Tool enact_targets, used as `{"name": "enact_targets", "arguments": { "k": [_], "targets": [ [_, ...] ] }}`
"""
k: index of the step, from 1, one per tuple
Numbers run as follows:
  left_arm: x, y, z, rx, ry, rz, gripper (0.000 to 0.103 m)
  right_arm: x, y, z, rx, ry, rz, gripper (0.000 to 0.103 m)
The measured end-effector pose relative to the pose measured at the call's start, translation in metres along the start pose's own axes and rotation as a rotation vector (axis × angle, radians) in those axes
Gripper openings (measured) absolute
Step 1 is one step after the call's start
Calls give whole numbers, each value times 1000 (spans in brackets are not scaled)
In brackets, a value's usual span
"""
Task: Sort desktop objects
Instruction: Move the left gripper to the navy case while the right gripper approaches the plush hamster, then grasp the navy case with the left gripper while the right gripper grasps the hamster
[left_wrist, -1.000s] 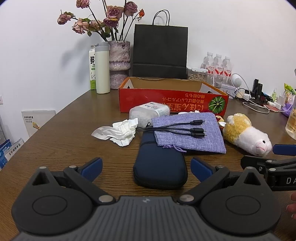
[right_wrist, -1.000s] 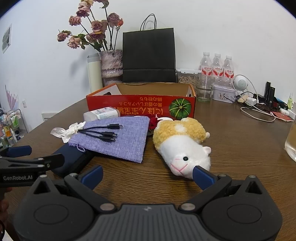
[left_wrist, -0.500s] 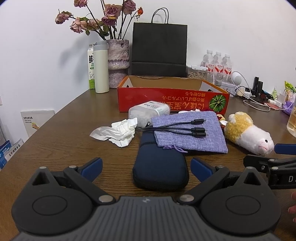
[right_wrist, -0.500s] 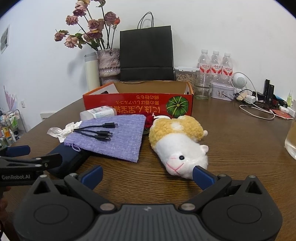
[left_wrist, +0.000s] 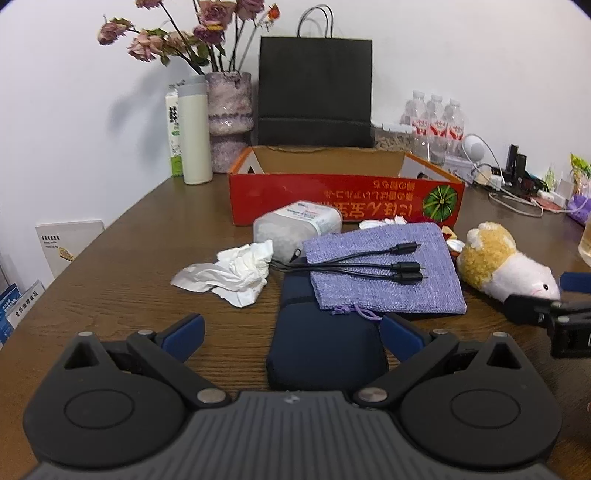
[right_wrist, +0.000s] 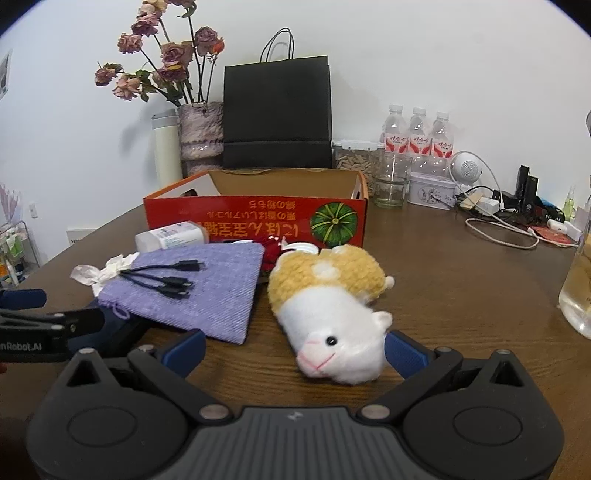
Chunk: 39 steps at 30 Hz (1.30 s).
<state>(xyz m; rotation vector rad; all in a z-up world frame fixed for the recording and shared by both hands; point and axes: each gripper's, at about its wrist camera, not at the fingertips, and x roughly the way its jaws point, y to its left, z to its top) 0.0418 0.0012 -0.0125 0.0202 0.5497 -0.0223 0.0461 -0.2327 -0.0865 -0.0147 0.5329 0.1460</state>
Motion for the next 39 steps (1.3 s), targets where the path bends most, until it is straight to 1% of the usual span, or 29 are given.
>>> {"name": "enact_targets", "arguments": {
  "k": [4,9,17,22,26,28,33,39],
  "targets": [
    [13,-4,3,25,39,-14,103,11,-4,3,-17,21,-7,103],
    [26,-11,6,59,59,-23,103,25,-9,8,-53,50,-16,103],
    [45,-16,8,78,98,-21,103,50,-15,18,-102,94,-18,103],
    [49,-15,11,59,98,-52,103,66,-20,20,-102,149,22,103],
    [56,-15,13,46,122,-76,103,73,-23,19,-78,186,61,103],
    [58,-14,13,33,131,-83,103,75,-25,19,-59,190,75,103],
    [61,-14,15,20,133,-80,103,76,-23,16,-54,170,61,103],
    [63,-16,15,26,140,-69,103,77,-24,17,-47,173,58,103]
  ]
}}
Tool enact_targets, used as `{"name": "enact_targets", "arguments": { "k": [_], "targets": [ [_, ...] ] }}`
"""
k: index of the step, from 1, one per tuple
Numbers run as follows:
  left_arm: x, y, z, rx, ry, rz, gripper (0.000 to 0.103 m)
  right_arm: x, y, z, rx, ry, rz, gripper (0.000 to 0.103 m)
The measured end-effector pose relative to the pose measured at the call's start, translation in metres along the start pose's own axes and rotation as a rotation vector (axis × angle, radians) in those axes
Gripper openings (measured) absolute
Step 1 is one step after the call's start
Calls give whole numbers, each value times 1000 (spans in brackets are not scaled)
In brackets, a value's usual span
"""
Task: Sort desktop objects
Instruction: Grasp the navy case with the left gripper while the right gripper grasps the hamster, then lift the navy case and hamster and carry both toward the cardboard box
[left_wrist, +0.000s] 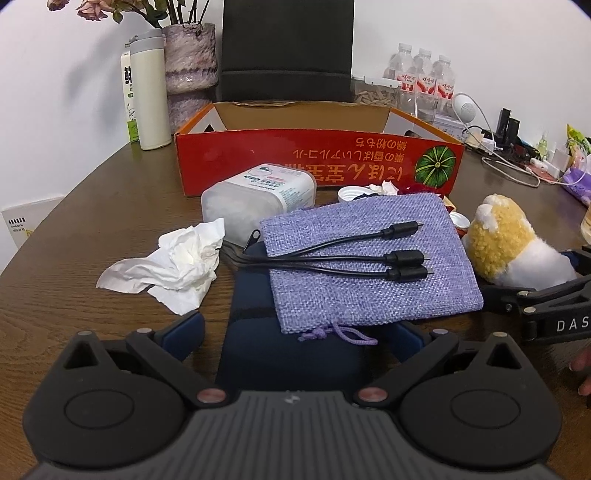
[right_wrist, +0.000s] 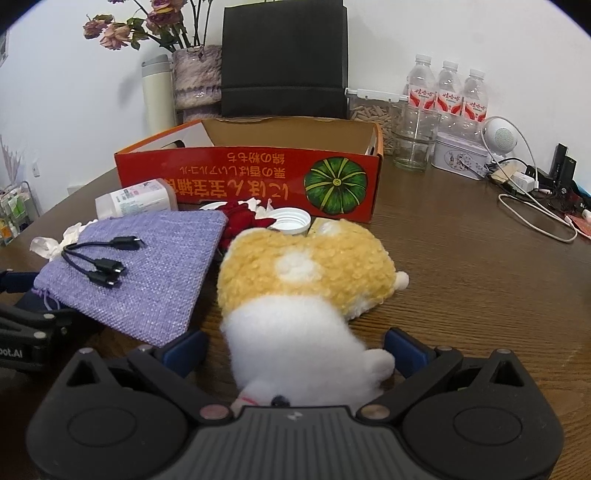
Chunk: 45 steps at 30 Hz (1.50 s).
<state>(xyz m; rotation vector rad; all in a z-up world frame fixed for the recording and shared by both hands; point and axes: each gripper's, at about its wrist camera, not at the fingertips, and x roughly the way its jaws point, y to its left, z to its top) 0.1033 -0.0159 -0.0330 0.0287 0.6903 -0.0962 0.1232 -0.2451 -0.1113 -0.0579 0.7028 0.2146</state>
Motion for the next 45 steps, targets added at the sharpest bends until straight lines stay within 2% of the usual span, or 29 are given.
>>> {"name": "enact_targets", "arguments": {
  "k": [11,13,15,16,19,20,24,31,37,45],
  "targets": [
    [0,-1,0,6,1,6,102,0,-1,0,1,-3,6,103],
    [-2,0,-1,3,-13,12,88,-1,-1,0,-2,-6,6,102],
    [-5,0,-1,11,-30,3,75,-3,0,-1,-5,-22,8,90],
    [-6,-1,-2,19,-34,-8,72,-5,1,-1,-7,-27,11,82],
    [-9,-1,-4,16,-39,-14,71,-11,2,-2,-5,-37,21,58],
    [-10,0,-4,7,-42,-19,70,-12,1,-2,3,-39,33,56],
    [-17,4,-7,-11,-49,-35,66,-18,-1,-5,20,-45,45,55],
    [-33,13,-8,-34,-49,-119,65,-35,-2,-9,54,-78,56,54],
    [-60,24,4,-73,-104,-176,65,-48,-4,-6,76,-113,64,54],
    [-83,23,19,-53,-182,-177,65,-63,2,-3,76,-150,82,54]
  ]
}}
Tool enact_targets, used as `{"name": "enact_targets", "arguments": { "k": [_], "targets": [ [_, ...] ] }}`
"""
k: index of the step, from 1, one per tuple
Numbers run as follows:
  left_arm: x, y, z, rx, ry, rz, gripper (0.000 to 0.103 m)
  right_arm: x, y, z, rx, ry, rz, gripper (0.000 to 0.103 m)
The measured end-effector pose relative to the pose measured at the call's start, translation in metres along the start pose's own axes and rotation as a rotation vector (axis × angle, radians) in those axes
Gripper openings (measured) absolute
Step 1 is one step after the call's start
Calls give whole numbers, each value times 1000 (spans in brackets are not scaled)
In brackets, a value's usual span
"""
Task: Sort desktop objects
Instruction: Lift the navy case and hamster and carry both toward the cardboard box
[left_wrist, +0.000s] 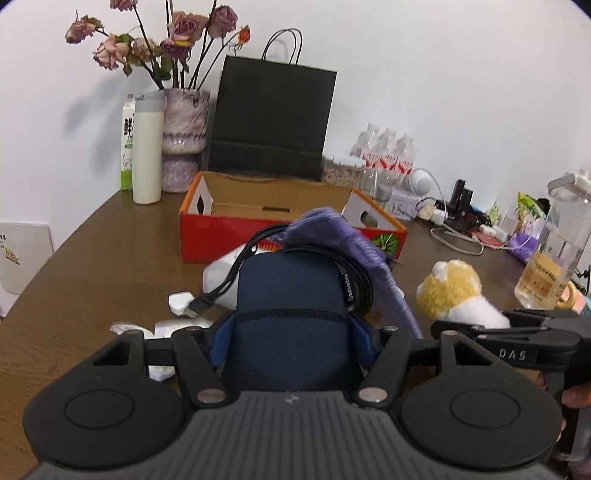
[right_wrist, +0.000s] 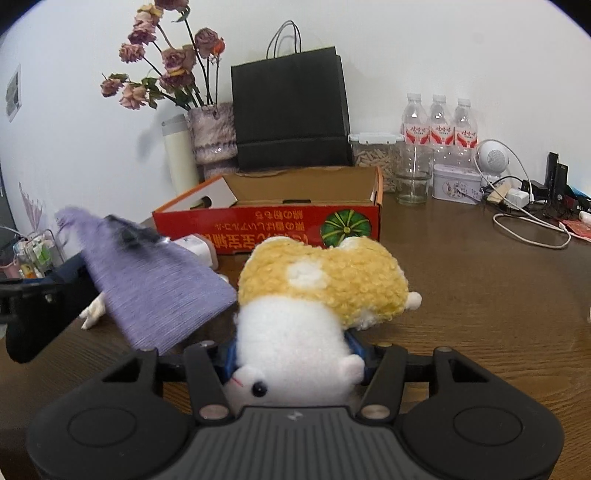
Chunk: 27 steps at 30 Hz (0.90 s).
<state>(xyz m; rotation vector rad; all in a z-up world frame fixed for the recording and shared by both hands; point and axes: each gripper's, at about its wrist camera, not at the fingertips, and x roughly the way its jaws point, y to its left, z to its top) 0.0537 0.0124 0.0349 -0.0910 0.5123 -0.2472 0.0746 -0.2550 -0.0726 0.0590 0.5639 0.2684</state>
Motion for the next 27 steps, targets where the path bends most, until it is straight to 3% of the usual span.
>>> {"name": "enact_targets", "arguments": {
  "k": [7,12,17,22,27],
  "targets": [
    [-6,-3,13,10,-48,12,65,-8,5,6,1,-31,11,54],
    [-1,-1,17,-15,-33,-7,65,-9,7,10,-2,-48,14,54],
    [8,23,21,-215,88,-205,65,-7,6,13,1,-49,16,54],
    [20,35,13,-293,160,-241,65,0,5,14,6,-37,15,54],
    [36,45,-7,-339,251,-232,65,5,5,10,3,-17,18,54]
  ]
}}
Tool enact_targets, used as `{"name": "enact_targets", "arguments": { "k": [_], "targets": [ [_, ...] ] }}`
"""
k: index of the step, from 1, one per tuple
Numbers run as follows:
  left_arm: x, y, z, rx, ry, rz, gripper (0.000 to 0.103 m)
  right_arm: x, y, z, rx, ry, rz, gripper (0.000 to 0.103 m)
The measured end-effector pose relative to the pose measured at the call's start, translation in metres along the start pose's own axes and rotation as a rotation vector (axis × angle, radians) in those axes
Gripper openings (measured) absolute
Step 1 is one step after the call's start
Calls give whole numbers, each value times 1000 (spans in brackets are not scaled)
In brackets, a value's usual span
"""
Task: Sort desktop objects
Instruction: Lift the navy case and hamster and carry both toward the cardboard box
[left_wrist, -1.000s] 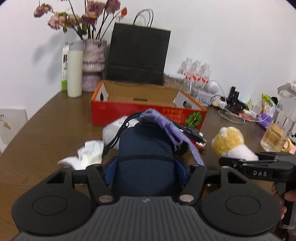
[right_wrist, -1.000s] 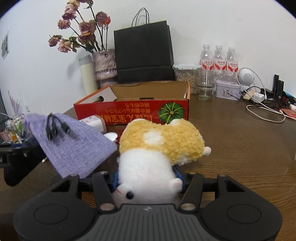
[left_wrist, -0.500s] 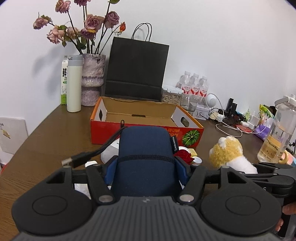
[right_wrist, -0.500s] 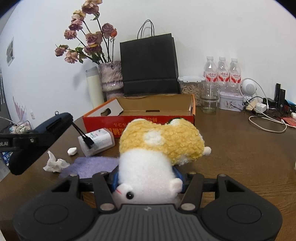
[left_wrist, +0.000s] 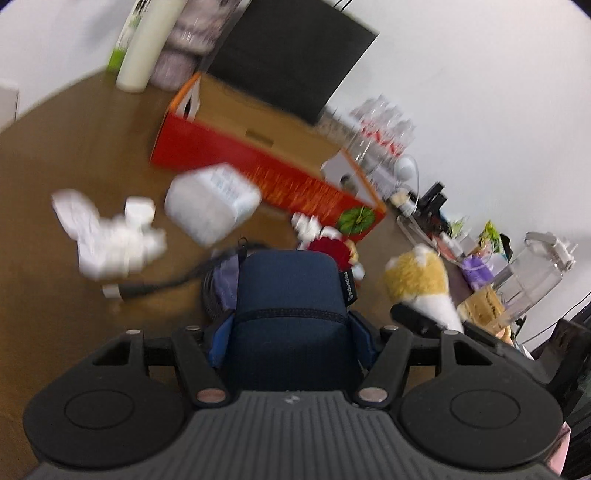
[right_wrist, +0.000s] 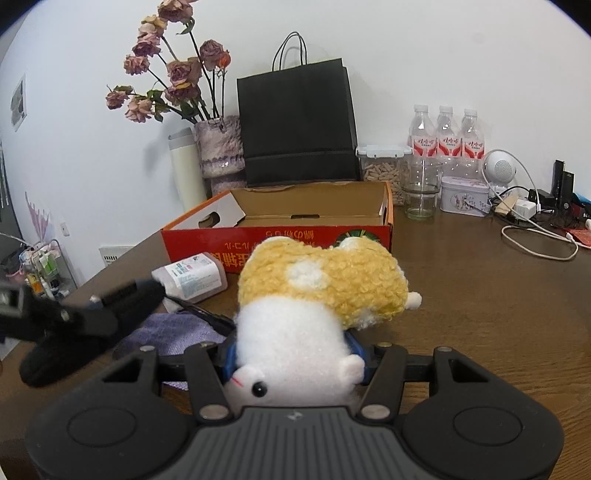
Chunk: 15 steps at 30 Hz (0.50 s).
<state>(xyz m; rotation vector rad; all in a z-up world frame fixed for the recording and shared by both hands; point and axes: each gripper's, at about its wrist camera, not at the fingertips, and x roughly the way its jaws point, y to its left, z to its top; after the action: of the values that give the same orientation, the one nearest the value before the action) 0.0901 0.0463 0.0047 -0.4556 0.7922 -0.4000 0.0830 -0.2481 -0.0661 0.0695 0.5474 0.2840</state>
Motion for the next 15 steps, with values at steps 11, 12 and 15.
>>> {"name": "enact_targets", "arguments": {
  "k": [11,12,15],
  "targets": [
    [-6,-4,-6,72,-8,13,64,8,14,-3,-35,21,10,54],
    [-10,-6,-4,80,-25,14,64,7,14,-2,-35,19,9,54],
    [-18,-9,3,96,-73,20,64,7,14,0,-34,11,6,54]
  ]
}}
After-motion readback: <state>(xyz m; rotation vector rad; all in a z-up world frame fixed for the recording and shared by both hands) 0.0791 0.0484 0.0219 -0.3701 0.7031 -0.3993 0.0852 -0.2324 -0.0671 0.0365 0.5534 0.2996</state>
